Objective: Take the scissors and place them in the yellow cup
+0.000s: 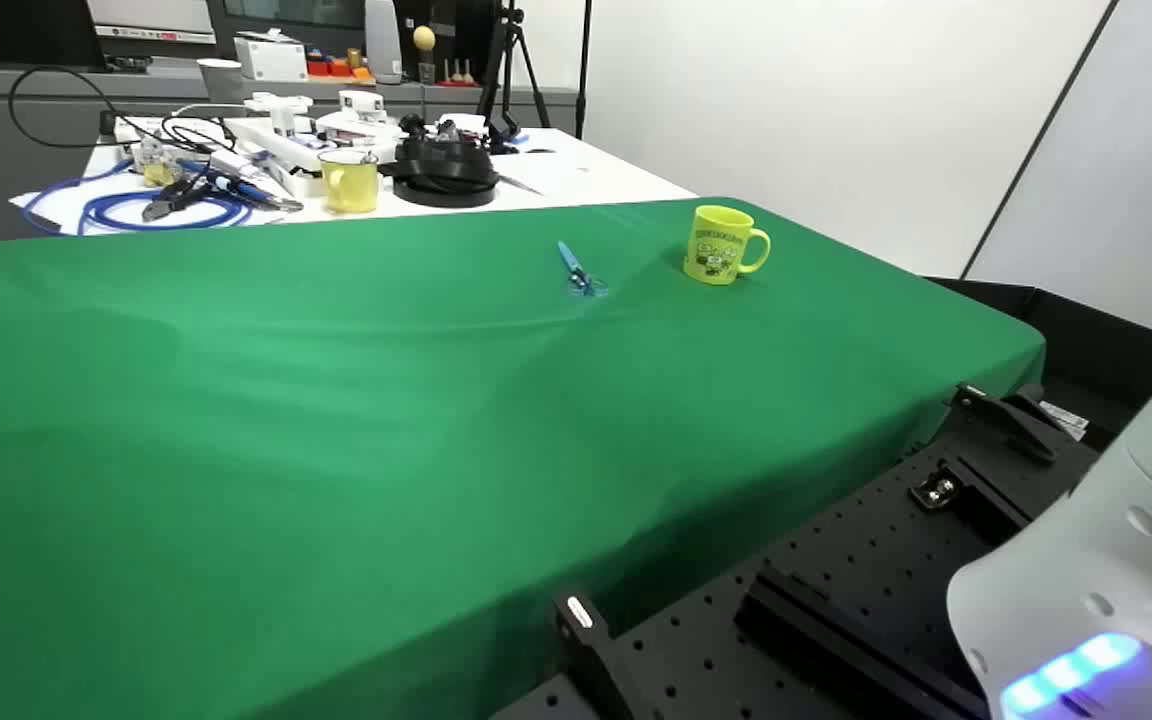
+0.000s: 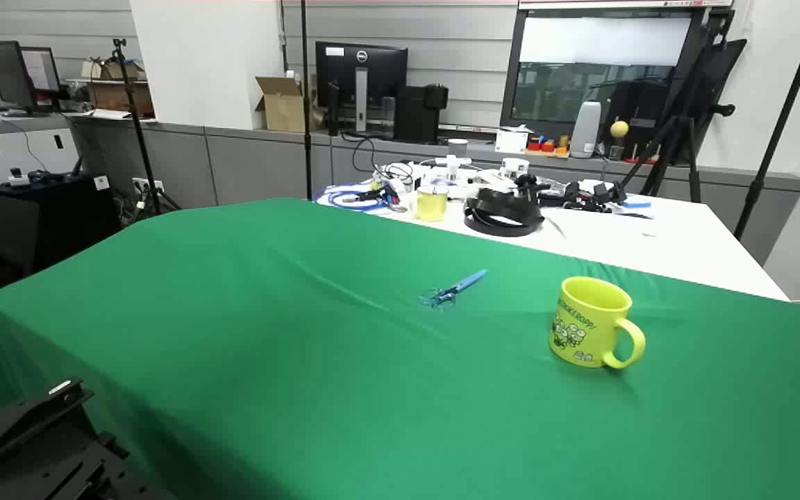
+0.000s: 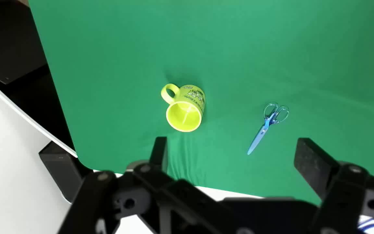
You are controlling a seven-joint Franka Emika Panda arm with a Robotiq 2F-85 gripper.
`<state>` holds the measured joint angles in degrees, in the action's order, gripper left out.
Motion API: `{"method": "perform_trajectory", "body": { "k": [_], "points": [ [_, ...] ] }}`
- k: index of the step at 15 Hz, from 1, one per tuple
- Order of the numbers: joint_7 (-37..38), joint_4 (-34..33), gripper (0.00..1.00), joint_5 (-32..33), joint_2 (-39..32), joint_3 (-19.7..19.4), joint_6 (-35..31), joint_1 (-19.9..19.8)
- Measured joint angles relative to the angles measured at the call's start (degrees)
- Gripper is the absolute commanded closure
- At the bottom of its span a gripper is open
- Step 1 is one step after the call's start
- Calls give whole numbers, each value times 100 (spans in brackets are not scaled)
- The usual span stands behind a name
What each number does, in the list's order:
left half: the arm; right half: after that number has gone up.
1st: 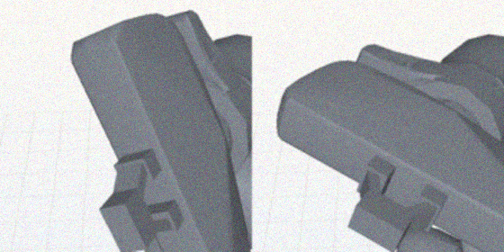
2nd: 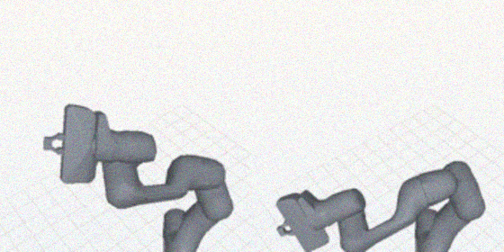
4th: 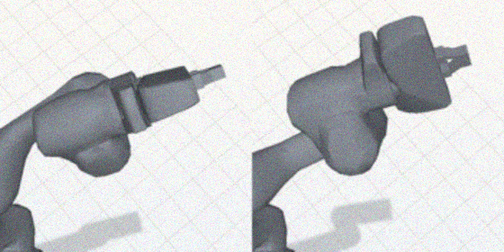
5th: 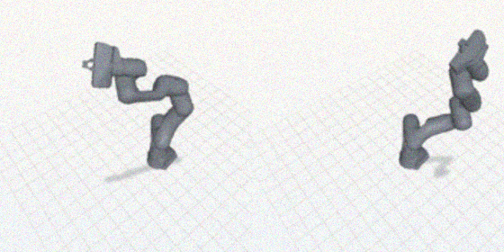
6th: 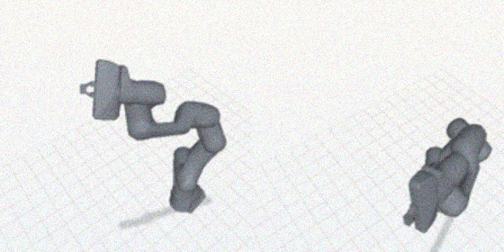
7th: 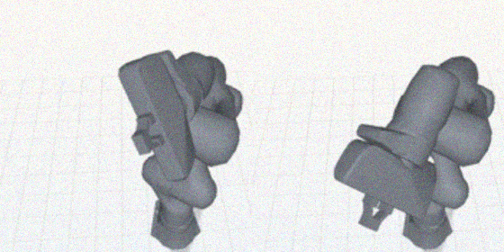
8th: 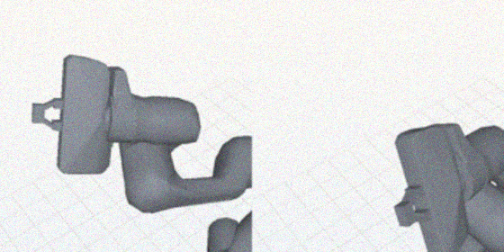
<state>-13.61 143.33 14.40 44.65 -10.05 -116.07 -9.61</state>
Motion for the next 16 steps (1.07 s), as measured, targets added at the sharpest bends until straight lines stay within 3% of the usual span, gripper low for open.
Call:
{"method": "perform_trajectory", "body": {
  "k": [16],
  "points": [
    [18, 30, 0, 2, -55, 8, -139, 7]
  ]
}}
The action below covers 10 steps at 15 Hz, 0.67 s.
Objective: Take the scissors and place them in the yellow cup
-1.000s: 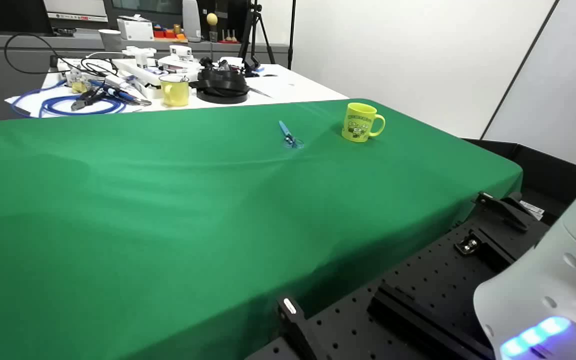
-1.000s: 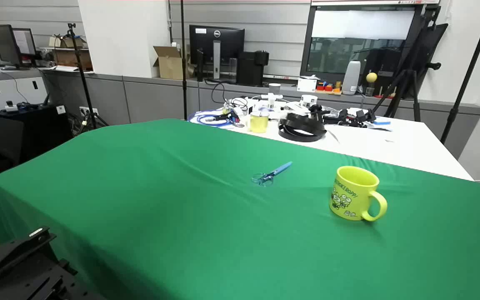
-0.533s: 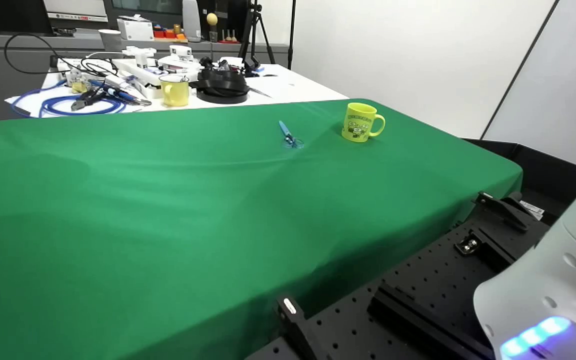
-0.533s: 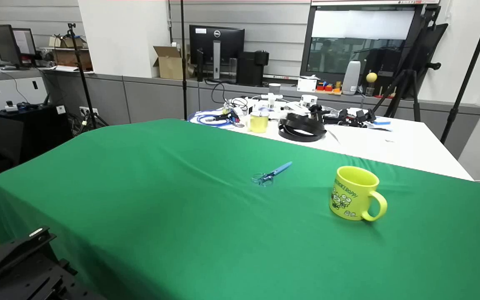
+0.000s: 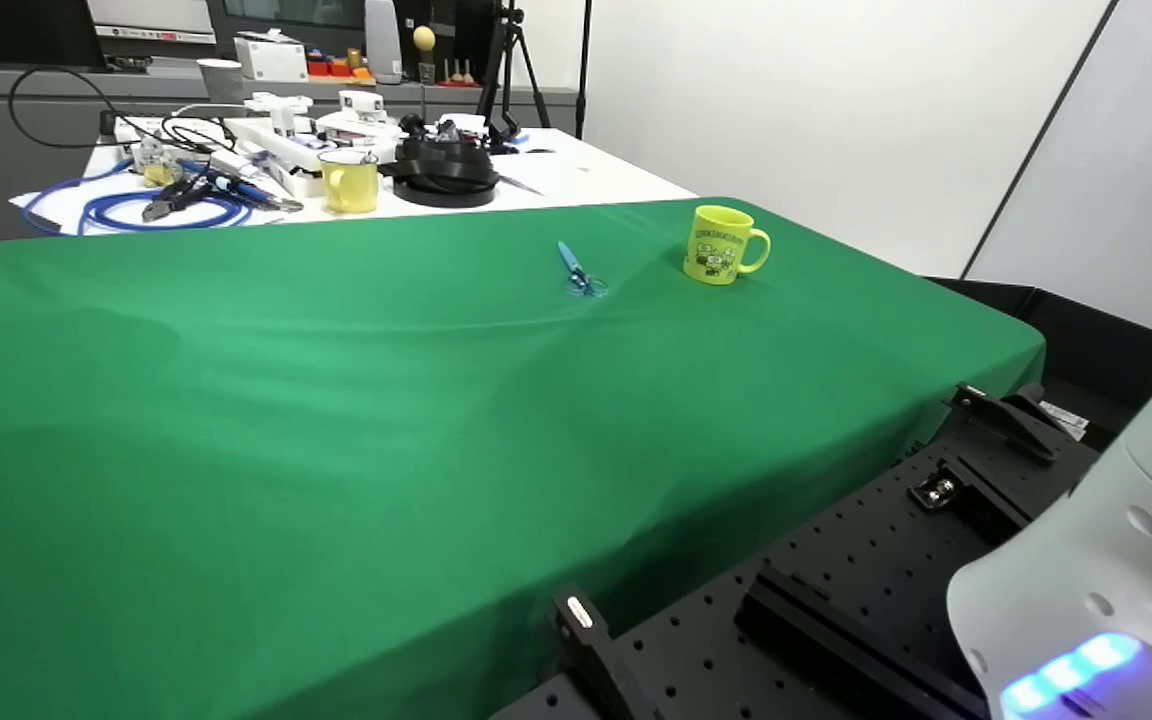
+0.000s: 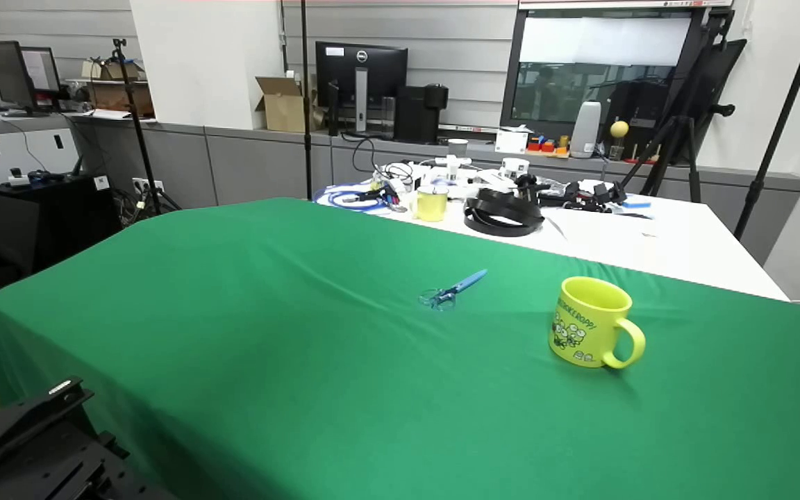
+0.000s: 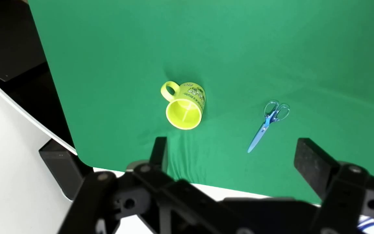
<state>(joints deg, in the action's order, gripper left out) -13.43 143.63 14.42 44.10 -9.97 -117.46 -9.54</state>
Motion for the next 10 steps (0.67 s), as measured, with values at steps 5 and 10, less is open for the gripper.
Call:
{"method": "perform_trajectory", "body": {
  "k": [5, 10],
  "points": [
    [488, 148, 0, 7, -1199, 266, -1406, 25],
    [1600, -175, 0, 152, -3103, 756, -2755, -6]
  ]
}}
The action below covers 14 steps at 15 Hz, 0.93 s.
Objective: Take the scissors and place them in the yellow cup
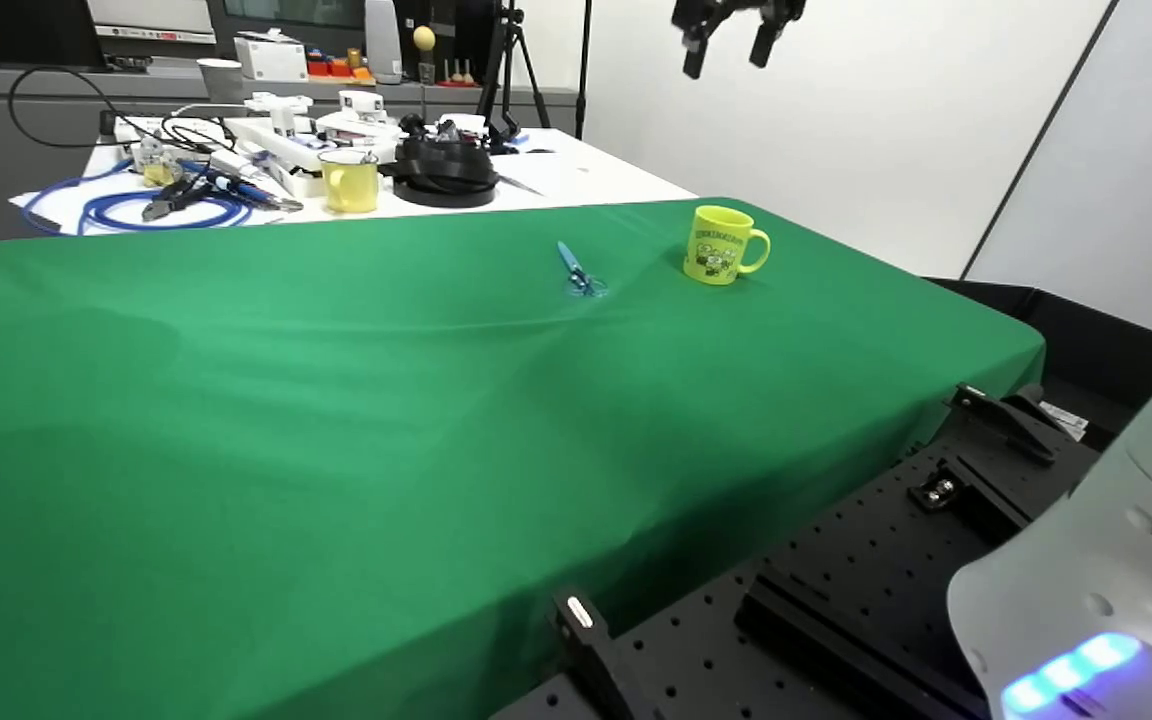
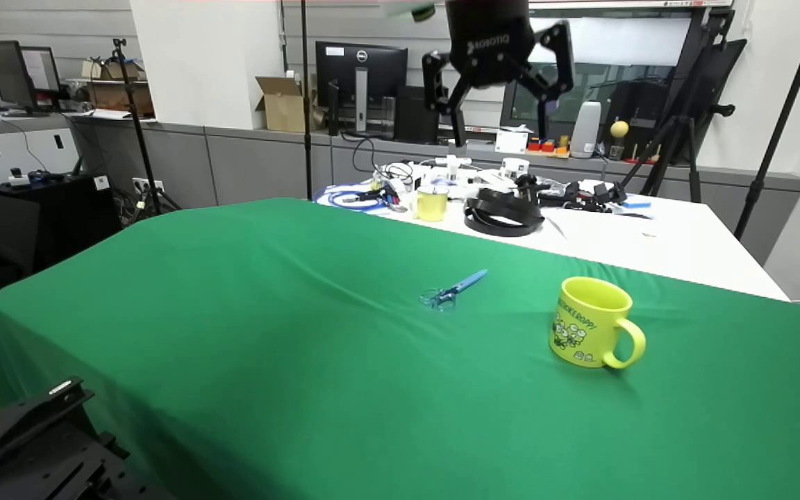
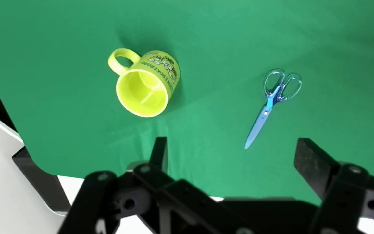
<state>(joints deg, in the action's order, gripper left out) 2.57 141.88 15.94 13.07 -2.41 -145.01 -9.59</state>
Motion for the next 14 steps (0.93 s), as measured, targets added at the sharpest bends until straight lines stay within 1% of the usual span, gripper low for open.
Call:
{"method": "perform_trajectory", "body": {
  "k": [3, 5, 7, 9, 11, 14],
  "points": [
    [733, -665, 0, 217, -1086, 145, -255, 32],
    [1064, -1259, 0, 219, -1829, 117, -260, 118],
    [1185, -1845, 0, 103, -2552, 30, -251, 244],
    [1151, -2387, 0, -238, -3276, -24, -304, 367],
    [977, -2837, 0, -735, -3951, 3, -535, 466],
    [817, -3339, 0, -1268, -4668, 78, -828, 587]
  ]
}}
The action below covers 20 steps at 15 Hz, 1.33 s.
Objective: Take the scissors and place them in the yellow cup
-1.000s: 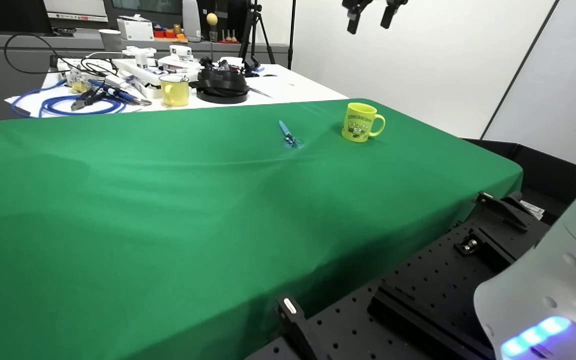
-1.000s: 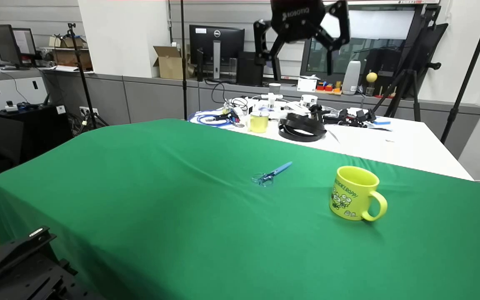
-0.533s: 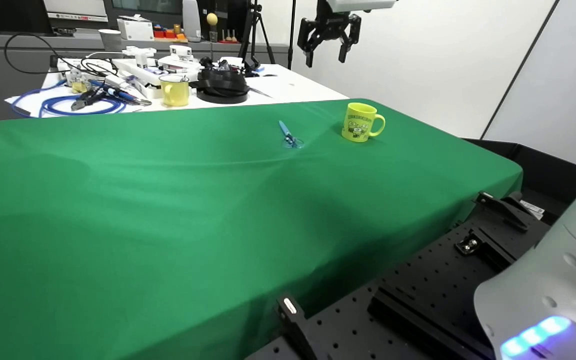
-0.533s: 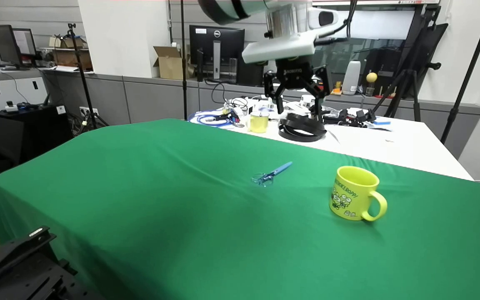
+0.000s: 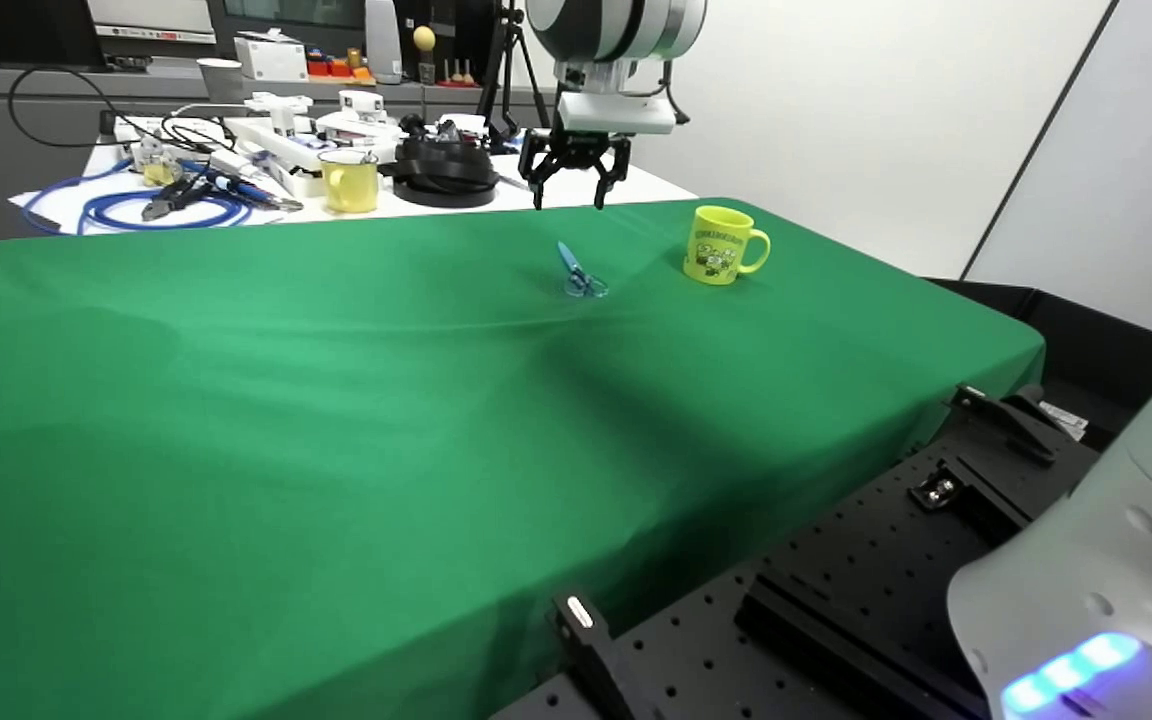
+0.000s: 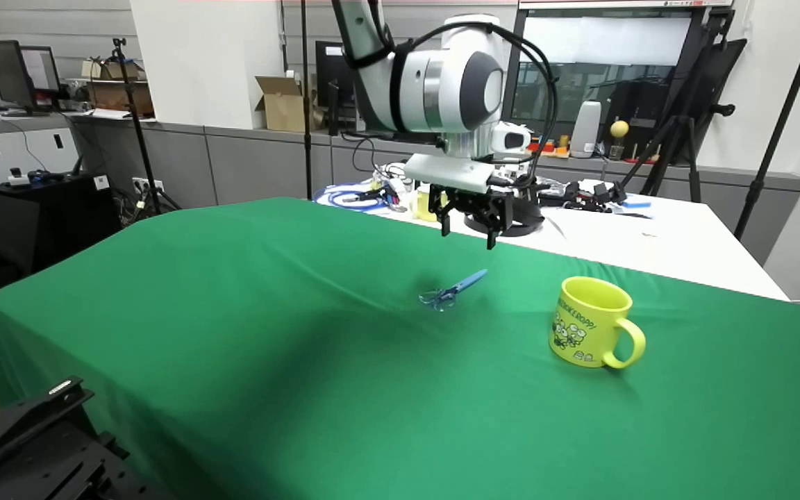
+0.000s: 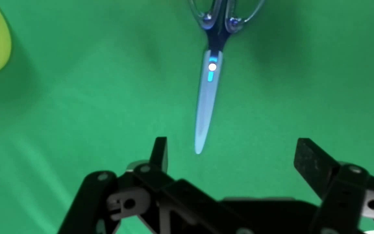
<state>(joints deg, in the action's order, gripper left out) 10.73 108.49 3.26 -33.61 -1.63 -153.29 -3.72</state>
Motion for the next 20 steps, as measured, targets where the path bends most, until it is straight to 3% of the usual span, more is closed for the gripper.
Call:
{"method": "perform_trajectory", "body": {
  "k": [5, 20],
  "points": [
    [-46, -448, 0, -433, -484, -8, -31, 53],
    [-26, -483, 0, -672, -772, -136, 39, 101]
  ]
}}
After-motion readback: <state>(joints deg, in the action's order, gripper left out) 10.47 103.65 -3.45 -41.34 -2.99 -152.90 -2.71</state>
